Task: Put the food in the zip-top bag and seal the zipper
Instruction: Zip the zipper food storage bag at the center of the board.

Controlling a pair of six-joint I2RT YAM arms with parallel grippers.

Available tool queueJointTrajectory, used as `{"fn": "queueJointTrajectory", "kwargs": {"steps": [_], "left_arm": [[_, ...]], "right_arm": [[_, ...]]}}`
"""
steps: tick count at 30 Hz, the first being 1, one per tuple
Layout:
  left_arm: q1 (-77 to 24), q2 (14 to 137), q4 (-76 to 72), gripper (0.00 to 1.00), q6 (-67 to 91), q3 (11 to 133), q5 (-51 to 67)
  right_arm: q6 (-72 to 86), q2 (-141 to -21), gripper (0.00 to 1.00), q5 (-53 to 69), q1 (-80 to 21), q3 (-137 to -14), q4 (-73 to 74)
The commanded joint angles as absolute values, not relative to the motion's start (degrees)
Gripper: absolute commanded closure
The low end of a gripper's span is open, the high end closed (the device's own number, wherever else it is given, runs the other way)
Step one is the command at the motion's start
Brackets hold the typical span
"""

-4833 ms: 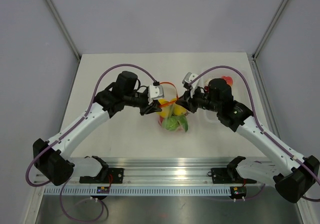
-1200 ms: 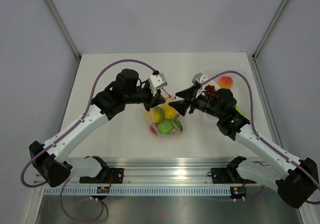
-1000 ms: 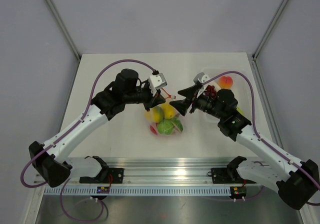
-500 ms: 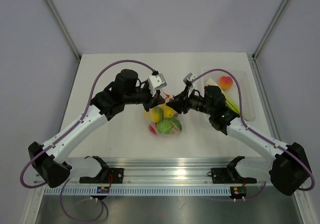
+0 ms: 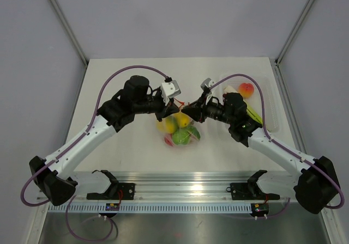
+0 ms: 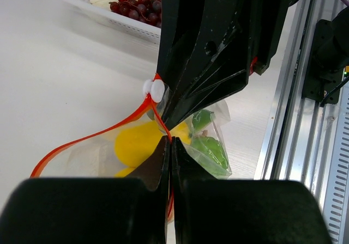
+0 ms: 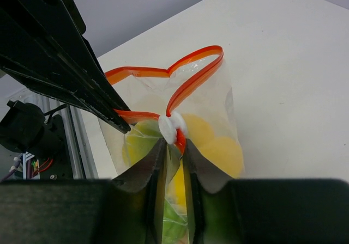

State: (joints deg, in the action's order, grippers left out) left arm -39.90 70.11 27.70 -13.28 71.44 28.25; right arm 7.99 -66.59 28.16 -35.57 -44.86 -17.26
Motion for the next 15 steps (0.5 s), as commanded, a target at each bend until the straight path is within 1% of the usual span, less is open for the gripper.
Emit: {"fn": "queueJointTrajectory", "kwargs": {"steps": [1, 3, 4, 6, 7, 9, 10, 12, 14, 15], "left_arm": [[-39.81, 68.47, 24.61, 1.00, -13.80, 71.37, 30.15], [-39.90, 68.47, 25.13, 1.00, -13.88, 71.37, 30.06], [-39.82, 68.47, 25.14, 1.00, -13.97, 71.45, 30.15], [-39.82, 68.47, 26.19, 1.00, -14.41, 71.89, 30.15], [-39.81, 68.47, 26.80, 0.88, -15.20, 72.94, 30.15], [-39.81, 68.20, 29.25, 0.70, -16.60, 74.17, 28.83], [-39.73, 67.77, 29.70, 0.58, -18.00, 74.88, 27.96], [-39.55, 67.15, 30.58, 0.49, -19.68, 76.20, 26.81], [-39.11, 66.27, 30.06, 0.44, -21.88, 76.64, 27.16], [-39.11, 66.10, 29.10, 0.44, -22.58, 76.81, 27.42]], "right_arm": [[8.44, -65.39, 0.79, 29.09, -36.04, -47.55, -21.53], [8.88, -65.65, 0.87, 29.44, -36.03, -47.46, -22.76], [8.88, -65.57, 1.00, 29.79, -36.04, -47.37, -23.37], [8.70, -65.74, 1.00, 30.58, -36.04, -47.37, -23.82], [8.44, -65.74, 1.00, 31.02, -36.04, -47.29, -23.91], [7.21, -65.48, 1.00, 32.34, -36.04, -47.46, -23.73], [6.25, -65.39, 1.00, 32.78, -35.95, -47.55, -23.38], [5.19, -65.13, 1.00, 33.92, -35.95, -47.81, -22.15], [3.88, -65.04, 1.00, 34.97, -36.03, -48.08, -21.01], [3.52, -64.95, 1.00, 35.24, -36.04, -48.25, -20.74]]}}
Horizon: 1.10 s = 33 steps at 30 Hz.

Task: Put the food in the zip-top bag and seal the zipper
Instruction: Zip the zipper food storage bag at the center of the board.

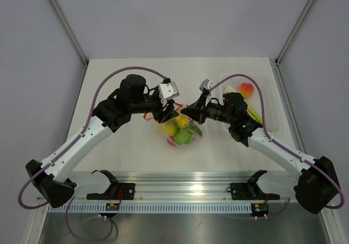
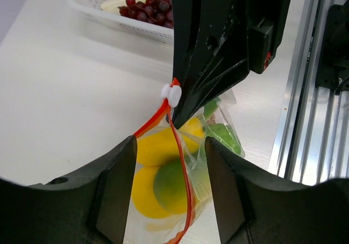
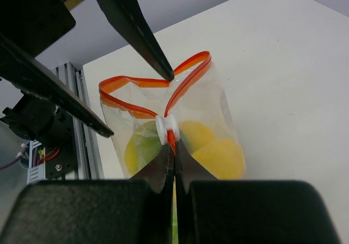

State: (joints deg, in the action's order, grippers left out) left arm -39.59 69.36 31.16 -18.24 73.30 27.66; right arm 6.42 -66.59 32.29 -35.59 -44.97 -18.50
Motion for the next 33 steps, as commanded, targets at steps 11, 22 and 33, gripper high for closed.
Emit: {"fn": "queueJointTrajectory", "kwargs": {"steps": [11, 22, 33], "left_arm": [[-38.94, 74.26, 34.52, 0.52, -33.13, 84.19, 42.53], [-38.50, 76.99, 39.11, 0.67, -33.58, 85.17, 44.91], [-38.32, 79.97, 39.90, 0.61, -30.77, 86.65, 46.23]], "right_arm": [[2.02, -64.86, 1.00, 37.27, -36.03, -49.75, -17.93], [1.67, -64.34, 1.00, 37.35, -35.95, -49.83, -17.23], [1.41, -64.16, 1.00, 37.53, -35.95, -50.01, -16.88]]}}
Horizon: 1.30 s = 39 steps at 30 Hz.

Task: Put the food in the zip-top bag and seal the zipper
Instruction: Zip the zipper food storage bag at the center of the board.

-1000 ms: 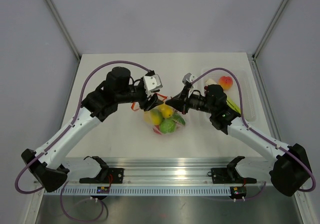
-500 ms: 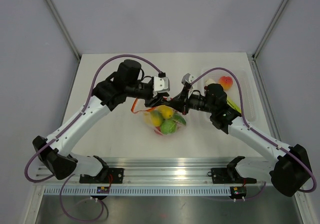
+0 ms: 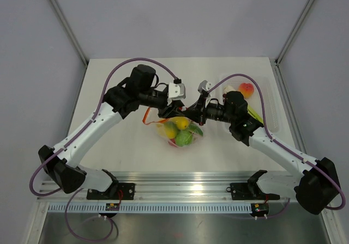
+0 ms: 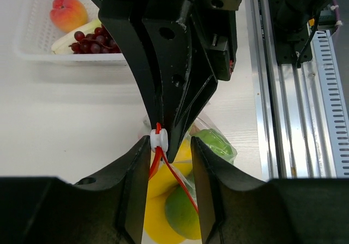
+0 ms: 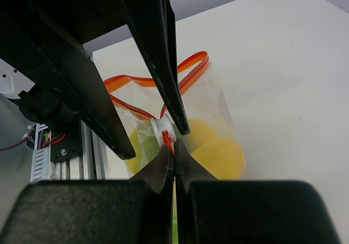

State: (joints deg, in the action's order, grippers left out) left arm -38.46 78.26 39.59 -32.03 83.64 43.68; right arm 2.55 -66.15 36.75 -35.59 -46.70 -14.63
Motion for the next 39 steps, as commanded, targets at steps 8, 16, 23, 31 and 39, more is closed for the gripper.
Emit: {"fn": "queueJointTrajectory", "kwargs": {"steps": [8, 16, 23, 31, 39], "left_arm": [[-37.88, 81.56, 39.90, 0.60, -28.30, 88.07, 46.14], [-37.27, 80.16, 38.67, 0.64, -26.28, 87.10, 47.55], [-36.39, 79.37, 37.44, 0.64, -24.17, 86.75, 50.71], [-36.12, 80.15, 37.35, 0.71, -22.94, 86.66, 52.03], [-36.04, 80.77, 37.61, 0.87, -21.62, 86.75, 52.04]], "right_arm": [[1.32, -63.90, 1.00, 37.88, -35.95, -50.10, -16.17], [0.88, -63.63, 1.00, 37.53, -35.95, -50.01, -15.38], [0.97, -63.63, 1.00, 37.53, -35.95, -50.10, -15.21], [0.97, -63.54, 1.00, 37.44, -36.03, -50.27, -14.85], [0.88, -63.63, 1.00, 37.44, -35.95, -49.92, -14.77]]}}
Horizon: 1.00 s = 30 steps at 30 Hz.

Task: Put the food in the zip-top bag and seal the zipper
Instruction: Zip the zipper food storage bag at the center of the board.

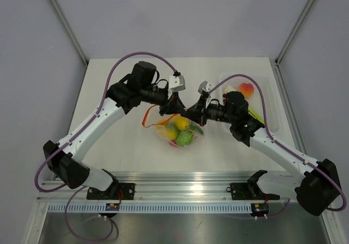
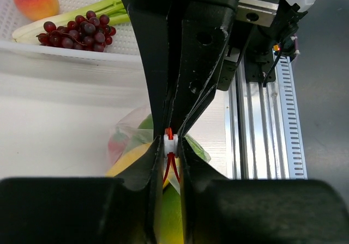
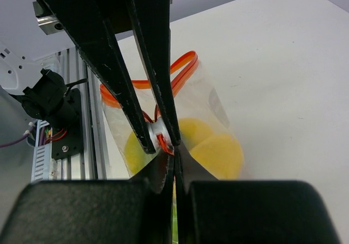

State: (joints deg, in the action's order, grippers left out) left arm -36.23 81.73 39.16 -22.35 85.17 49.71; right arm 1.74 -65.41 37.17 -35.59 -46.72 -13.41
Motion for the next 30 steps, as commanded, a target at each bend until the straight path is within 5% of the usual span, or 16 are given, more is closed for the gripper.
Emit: {"fn": "queueJointTrajectory", "kwargs": {"steps": [1, 3, 16, 30], "left_arm": [[-36.04, 80.95, 37.88, 0.92, -21.62, 86.84, 52.03], [-36.04, 81.30, 38.58, 1.00, -21.62, 87.10, 51.86], [-34.81, 80.59, 36.57, 1.00, -20.74, 84.56, 51.85], [-32.26, 79.81, 33.75, 1.00, -17.93, 77.70, 50.54]], "right_arm": [[0.88, -63.63, 1.00, 37.35, -35.95, -49.83, -14.77], [0.79, -63.37, 1.00, 37.27, -35.95, -49.75, -14.68], [-2.82, -58.20, 1.00, 35.17, -35.95, -48.53, -11.77], [-0.35, -48.25, 1.00, 9.95, -35.95, -38.23, -22.58]]}}
